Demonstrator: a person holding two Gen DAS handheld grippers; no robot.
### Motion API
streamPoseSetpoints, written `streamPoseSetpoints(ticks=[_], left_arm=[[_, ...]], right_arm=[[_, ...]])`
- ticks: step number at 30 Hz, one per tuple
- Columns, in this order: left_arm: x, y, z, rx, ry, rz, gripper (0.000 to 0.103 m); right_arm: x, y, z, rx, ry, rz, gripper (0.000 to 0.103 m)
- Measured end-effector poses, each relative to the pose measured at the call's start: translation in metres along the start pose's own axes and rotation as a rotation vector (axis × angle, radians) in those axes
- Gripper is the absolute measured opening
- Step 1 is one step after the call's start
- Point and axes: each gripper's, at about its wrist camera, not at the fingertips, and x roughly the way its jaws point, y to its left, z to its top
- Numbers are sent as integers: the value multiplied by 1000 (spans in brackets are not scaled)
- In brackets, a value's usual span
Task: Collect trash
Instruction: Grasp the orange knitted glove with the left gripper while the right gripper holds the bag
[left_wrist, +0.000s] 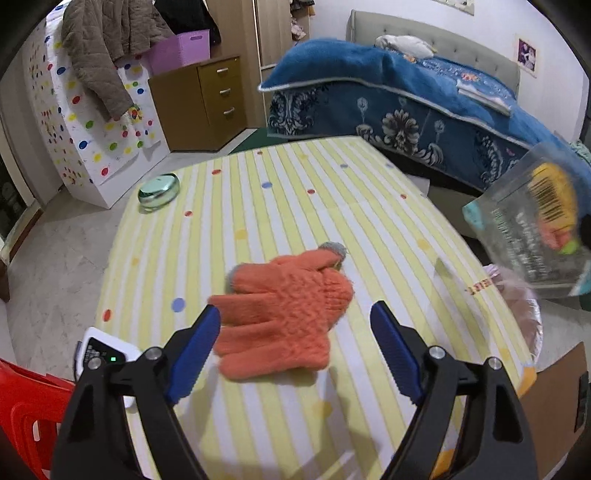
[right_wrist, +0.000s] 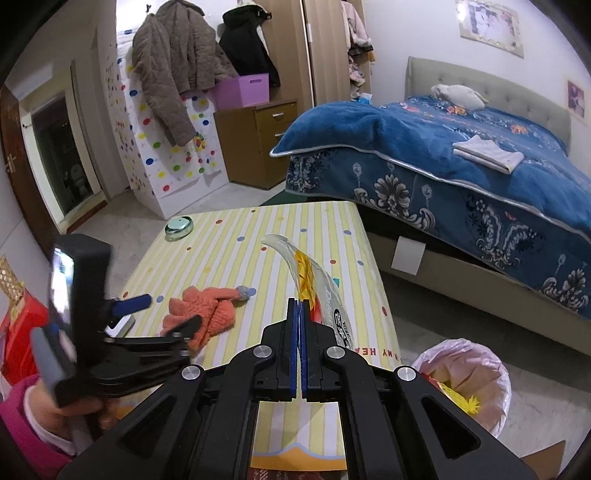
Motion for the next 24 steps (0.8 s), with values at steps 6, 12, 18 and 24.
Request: streamPoseSetpoints(ticks=[6, 12, 18, 24], left_arm=[[30, -14, -5, 58, 32, 74, 81], [38, -9, -15, 80, 46, 99, 55], [4, 6, -5, 48, -13, 30, 20], [-62, 18, -2, 13, -133, -141, 15]], right_arm=[[-1, -3, -3, -2, 4, -3, 0], [-2, -5, -5, 3, 3, -2, 0], [-14, -9, -9, 8, -11, 1, 0], [-31, -13, -11, 46, -47, 25, 0]])
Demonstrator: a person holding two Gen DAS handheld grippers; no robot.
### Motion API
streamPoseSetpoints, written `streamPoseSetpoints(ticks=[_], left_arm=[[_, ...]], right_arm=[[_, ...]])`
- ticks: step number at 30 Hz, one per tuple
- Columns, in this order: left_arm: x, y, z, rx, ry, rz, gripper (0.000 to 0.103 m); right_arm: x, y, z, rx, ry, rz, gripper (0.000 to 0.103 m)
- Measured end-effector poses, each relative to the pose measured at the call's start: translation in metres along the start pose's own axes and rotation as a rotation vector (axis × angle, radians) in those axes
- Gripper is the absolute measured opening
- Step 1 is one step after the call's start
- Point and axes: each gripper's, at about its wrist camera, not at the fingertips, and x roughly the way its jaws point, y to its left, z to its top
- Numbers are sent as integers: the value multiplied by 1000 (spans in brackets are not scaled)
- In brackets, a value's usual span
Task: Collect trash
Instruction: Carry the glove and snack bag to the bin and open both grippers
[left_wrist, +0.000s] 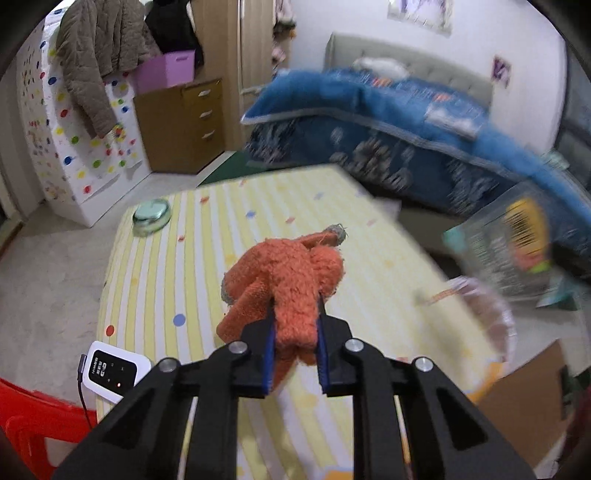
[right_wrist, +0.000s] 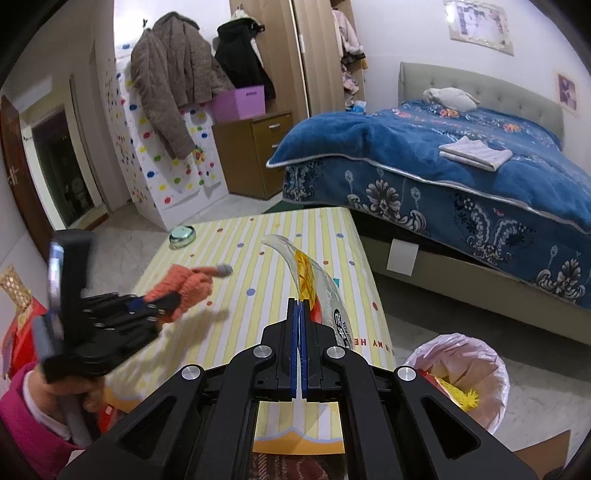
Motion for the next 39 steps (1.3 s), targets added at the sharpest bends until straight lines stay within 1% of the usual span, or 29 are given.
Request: streamPoseSetpoints(ticks=[2, 4, 7, 9, 13, 19, 23, 29, 32, 35, 39], left_arm=[[-14, -2, 0, 2, -20, -20, 15], [-24, -3, 0, -10, -20, -38, 15], [-36, -11, -1, -8, -12, -39, 14], [-44, -24, 0, 14, -21, -44, 14], [-56, -52, 2, 56, -41, -87, 14], [-60, -104, 6, 150, -70, -176, 13], [-54, -129, 8, 175, -62, -261, 13], [-37, -172, 11, 225, -51, -345, 13], [-24, -193, 13, 245, -41, -386, 13], [-6, -213, 16, 262, -29, -407, 13], [19, -239, 17, 302, -8, -395, 13]], right_arm=[[-5, 0, -1, 9, -2, 13, 0], [-10, -1, -3, 13, -4, 21, 0], [-18, -2, -6, 27, 3, 33, 0], [-24, -5, -8, 36, 5, 36, 0], [-38, -14, -11, 49, -7, 8, 0], [-57, -40, -19, 91, -14, -48, 0], [-71, -60, -26, 122, -15, -98, 0], [-85, -98, -37, 187, -13, -179, 0], [-84, -119, -43, 238, -5, -195, 0], [-78, -140, -49, 289, 4, -192, 0], [-60, -162, -54, 318, 42, -215, 0]])
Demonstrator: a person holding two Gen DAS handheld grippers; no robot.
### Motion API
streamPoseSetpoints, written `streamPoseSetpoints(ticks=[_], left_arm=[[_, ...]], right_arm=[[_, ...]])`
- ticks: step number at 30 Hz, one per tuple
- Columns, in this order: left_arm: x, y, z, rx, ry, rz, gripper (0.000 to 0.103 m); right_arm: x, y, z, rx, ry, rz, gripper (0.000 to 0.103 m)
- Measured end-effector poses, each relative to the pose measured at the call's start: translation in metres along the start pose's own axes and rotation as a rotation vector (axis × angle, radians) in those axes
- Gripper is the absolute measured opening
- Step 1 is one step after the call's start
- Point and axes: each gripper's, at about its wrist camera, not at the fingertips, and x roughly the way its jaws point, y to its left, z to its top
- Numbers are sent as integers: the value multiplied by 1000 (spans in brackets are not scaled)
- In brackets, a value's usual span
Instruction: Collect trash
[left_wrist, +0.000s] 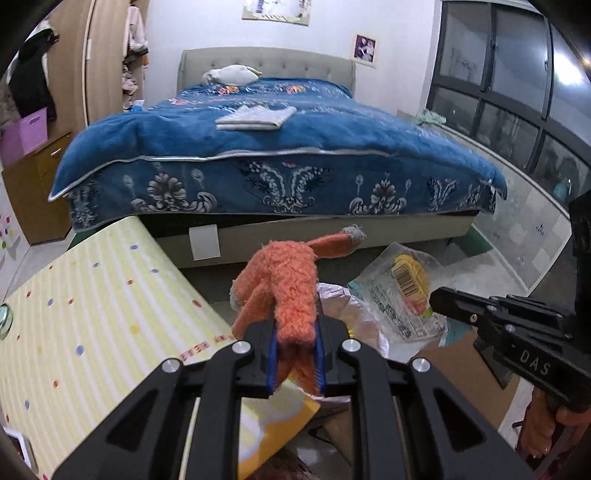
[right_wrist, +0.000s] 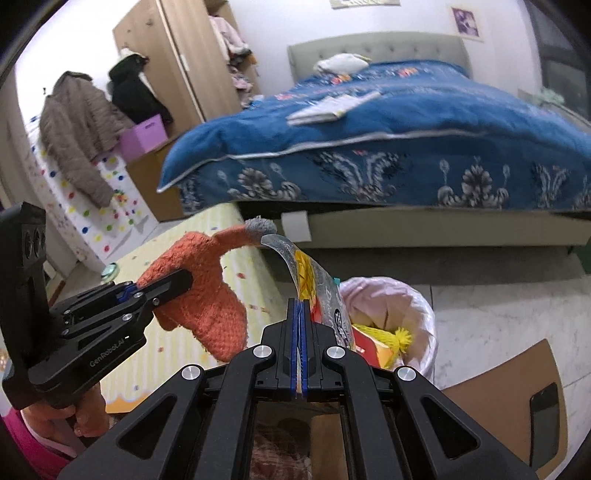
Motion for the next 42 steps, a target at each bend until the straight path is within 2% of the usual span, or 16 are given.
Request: streamPoseSetpoints(ticks=[9, 10, 12, 13, 14, 16, 20, 24, 25, 27, 29, 32, 35, 42], left_arm=[[60, -19, 13, 37, 74, -24, 15], [64, -19, 14, 32, 79, -31, 19], [74, -20, 18, 22, 100, -38, 34], [77, -19, 19, 17, 101, -36, 47], [76, -18, 20, 14, 94, -30, 53], [70, -14, 21, 12, 79, -11, 56], [54, -2, 21, 2, 56, 45, 61], [34, 7, 14, -5, 50, 93, 66], [28, 9, 12, -9, 50, 104, 68], [15, 12, 8, -14, 53, 135, 73], [1, 16, 4, -16, 52, 157, 79], [-27, 21, -4, -14, 46, 215, 88], [-56, 29, -18, -37, 44, 285, 96], [-123, 64, -42, -159, 40, 421, 96]], right_arm=[[49, -34, 3, 69, 69, -8, 3], [55, -37, 3, 72, 75, -14, 5], [68, -45, 3, 78, 91, -35, 6], [71, -47, 3, 80, 100, -49, 8], [74, -51, 3, 85, 106, -64, 21], [69, -55, 2, 94, 98, -77, 37], [44, -56, 1, 69, 51, -124, 38], [16, -50, 1, 70, 17, -121, 40], [11, -47, 1, 65, 12, -121, 43], [0, -38, 1, 51, 6, -117, 56], [-10, -23, 3, 15, 3, -110, 76], [-25, 3, 2, -56, -10, -104, 88], [-38, 30, 2, -98, -26, -84, 90], [-59, 90, 2, -173, -32, 30, 92]])
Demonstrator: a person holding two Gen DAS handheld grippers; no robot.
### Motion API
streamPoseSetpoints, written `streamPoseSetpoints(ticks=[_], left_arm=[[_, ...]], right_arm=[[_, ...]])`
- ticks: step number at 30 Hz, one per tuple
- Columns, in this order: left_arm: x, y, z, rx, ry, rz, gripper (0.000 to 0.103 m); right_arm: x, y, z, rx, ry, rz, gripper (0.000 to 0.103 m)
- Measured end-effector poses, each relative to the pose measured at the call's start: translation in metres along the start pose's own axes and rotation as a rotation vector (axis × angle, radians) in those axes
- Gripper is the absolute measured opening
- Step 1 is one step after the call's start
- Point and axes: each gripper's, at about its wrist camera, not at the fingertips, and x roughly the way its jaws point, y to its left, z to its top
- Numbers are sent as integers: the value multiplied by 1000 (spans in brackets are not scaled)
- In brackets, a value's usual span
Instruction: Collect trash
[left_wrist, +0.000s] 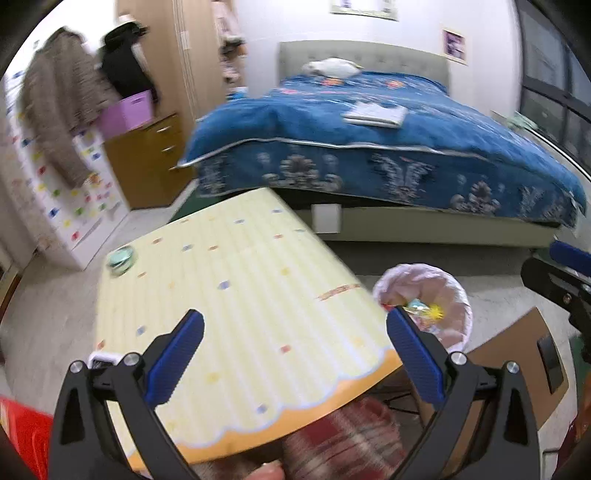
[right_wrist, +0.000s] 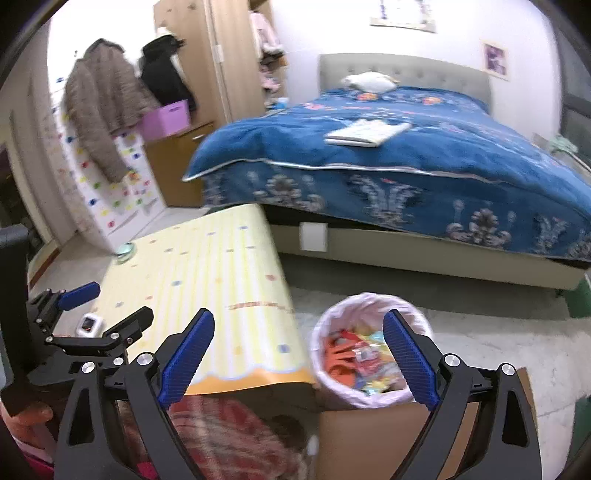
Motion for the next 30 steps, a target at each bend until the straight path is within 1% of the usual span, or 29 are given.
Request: streamPoseSetpoints(ticks=[2, 6, 9, 15, 18, 21, 24, 30], left_arm=[[-9, 15, -4, -35, 11, 31, 96], [-23, 47, -14, -92, 52, 112, 96], [-36, 67, -22, -125, 52, 168, 96], [-60, 98, -37, -185, 39, 252, 96], [-68, 112, -48, -209, 54, 292, 96], [-72, 125, -59, -233, 74, 317, 96], [-75, 135, -67, -255, 86, 325, 96], [-79, 144, -69, -274, 84, 331, 96]], right_arm=[[-3, 18, 3, -32, -7, 35, 92], [-10, 53, 8, -109, -24, 77, 93], [-14, 71, 9, -140, -32, 109, 93], [-13, 102, 2, -214, -16, 133, 94], [-9, 112, -1, -233, 4, 130, 95], [-6, 121, -3, -254, 15, 124, 96], [-5, 129, -4, -268, 20, 128, 96], [-2, 138, -7, -284, 29, 135, 96]])
